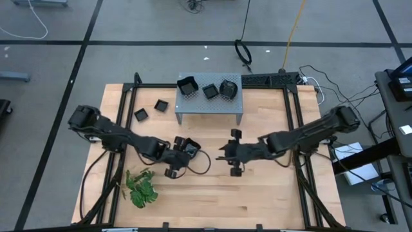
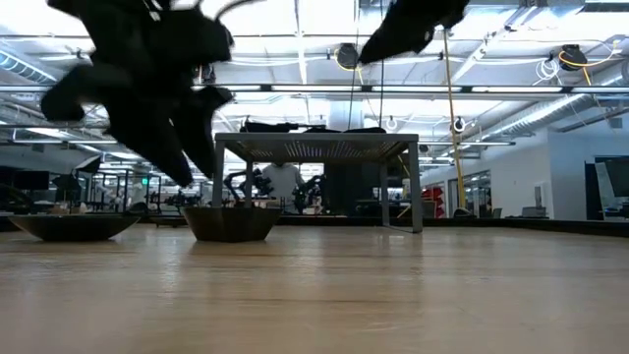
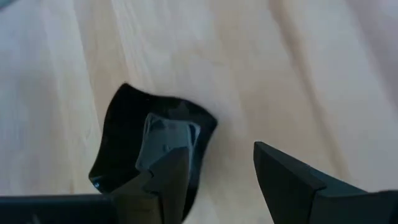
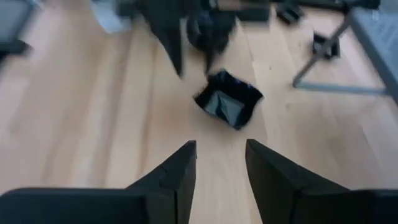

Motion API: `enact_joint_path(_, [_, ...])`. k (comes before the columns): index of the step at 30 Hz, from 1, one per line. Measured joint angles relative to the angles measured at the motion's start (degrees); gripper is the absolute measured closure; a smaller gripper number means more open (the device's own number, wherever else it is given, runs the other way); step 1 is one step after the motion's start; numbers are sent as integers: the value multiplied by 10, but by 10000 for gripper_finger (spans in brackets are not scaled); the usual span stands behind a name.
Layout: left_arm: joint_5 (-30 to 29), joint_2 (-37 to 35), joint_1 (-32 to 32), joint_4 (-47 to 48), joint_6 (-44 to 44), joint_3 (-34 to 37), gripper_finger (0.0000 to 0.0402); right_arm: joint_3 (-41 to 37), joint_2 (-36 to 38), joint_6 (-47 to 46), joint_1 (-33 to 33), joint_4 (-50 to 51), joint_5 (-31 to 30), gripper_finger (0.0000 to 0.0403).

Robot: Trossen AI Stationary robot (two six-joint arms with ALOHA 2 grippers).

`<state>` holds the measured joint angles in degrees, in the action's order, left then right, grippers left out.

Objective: Pick & Place Mini shaped plates
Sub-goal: Stack the black distorted square plate on top of the black distorted square plates on the shelf

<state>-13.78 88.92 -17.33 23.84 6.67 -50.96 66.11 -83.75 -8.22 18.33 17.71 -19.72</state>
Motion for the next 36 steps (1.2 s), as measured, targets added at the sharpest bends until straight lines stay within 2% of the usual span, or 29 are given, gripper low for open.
enact_joint_path(8, [-11,81,40,-20,16,0,215,0,54,-1,44,19,-14,277])
enact_joint_path(13, [-17,102,56,-18,6,-3,219,0,69,-1,60,25,-38,277])
enact_joint_path(17, [-12,95,53,-15,9,-1,266,0,69,-1,70,28,-44,278])
enact_joint_path(23, [-18,84,49,-12,19,0,387,0,69,-25,75,43,-43,281])
enact_joint_path(29, [-15,85,48,4,30,-14,390,0,69,-31,75,49,-43,282])
enact_joint_path(36, [-13,85,48,90,37,-115,392,0,69,-31,75,50,-43,282])
